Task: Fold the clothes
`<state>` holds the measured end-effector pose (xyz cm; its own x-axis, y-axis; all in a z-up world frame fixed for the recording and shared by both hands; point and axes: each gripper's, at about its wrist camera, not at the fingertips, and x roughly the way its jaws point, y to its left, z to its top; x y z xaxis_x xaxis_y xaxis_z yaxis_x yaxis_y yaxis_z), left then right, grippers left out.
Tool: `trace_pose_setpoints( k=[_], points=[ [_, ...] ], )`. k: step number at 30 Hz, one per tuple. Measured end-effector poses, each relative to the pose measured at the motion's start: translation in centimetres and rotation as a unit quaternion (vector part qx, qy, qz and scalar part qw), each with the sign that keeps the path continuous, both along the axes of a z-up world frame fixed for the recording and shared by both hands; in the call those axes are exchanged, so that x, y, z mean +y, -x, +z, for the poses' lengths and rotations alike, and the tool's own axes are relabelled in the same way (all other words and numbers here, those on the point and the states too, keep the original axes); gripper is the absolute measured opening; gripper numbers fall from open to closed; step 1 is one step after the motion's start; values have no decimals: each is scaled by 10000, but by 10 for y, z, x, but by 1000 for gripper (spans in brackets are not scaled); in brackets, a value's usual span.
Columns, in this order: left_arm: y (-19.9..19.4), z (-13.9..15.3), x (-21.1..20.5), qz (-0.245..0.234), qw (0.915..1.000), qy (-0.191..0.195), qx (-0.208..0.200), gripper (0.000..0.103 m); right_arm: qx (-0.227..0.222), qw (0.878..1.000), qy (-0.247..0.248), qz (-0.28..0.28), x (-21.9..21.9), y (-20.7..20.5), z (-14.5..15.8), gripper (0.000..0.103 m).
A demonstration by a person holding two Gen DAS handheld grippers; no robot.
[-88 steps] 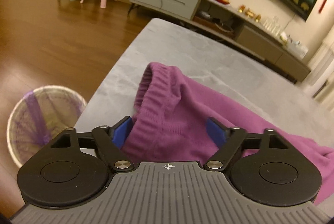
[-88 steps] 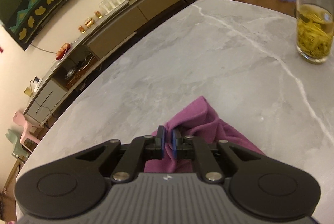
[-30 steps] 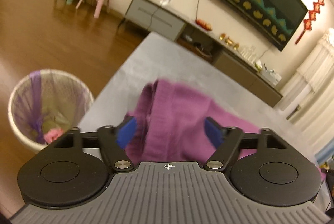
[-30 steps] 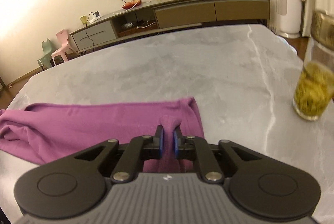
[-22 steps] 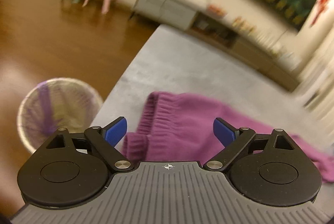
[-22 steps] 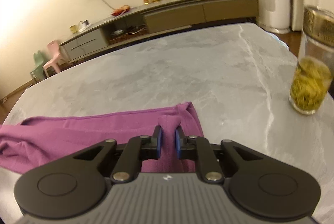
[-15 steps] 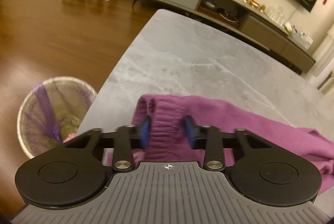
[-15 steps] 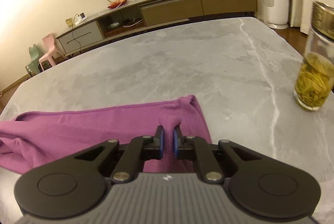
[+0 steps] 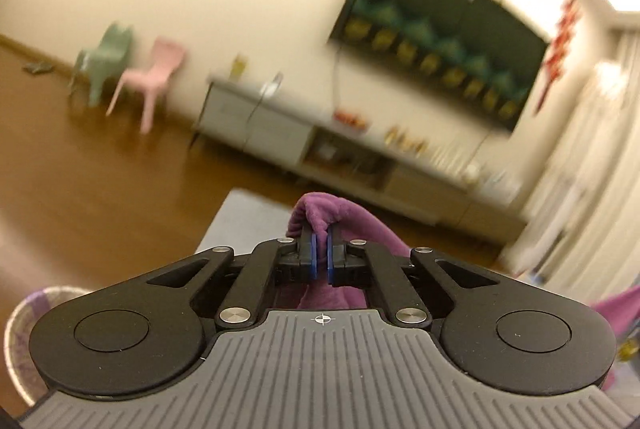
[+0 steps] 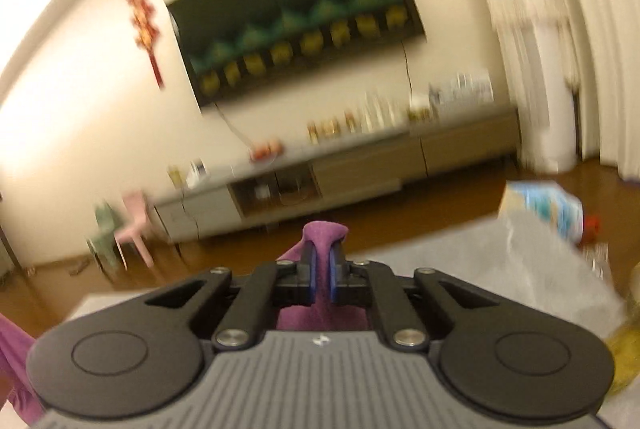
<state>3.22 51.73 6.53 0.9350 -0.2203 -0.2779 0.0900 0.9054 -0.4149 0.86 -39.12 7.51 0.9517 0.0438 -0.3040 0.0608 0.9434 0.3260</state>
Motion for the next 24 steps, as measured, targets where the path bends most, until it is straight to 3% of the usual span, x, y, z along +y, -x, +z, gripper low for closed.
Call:
trace_pose_setpoints(
  k=[3,5,7,9,11,14,18,21,24],
  points=[
    [34,-39,23,-33,9996,186,229,0,165,9997,110,-172,-16,38,-24,6],
    [38,-80,26,-259,9965,250,760,0,657,9976,25,-197,-26,47,-62,6],
    [33,-116,14,-339,9905,-67,1332,0,1292,9913,-60,-235,-29,45,-108,6],
    [32,-136,9,-400,9873,-36,1538,0,1858,9821,-164,-273,-30,42,-149,6],
    [31,-143,7,-367,9870,38,1567,0,2100,9767,-311,-328,-31,43,-169,6],
    [13,-130,3,-262,9887,33,1478,0,2078,9776,-217,-256,-25,40,-160,6],
    [-38,-90,-7,-11,9922,46,1249,0,1919,9806,-24,-407,-18,-6,-120,6],
    [-73,-45,-19,-7,9962,-62,868,0,1414,9894,65,-325,-14,-20,-81,6],
    [-65,-21,-11,-29,9989,-79,461,0,881,9958,161,-201,-11,-26,-43,6]
  ],
)
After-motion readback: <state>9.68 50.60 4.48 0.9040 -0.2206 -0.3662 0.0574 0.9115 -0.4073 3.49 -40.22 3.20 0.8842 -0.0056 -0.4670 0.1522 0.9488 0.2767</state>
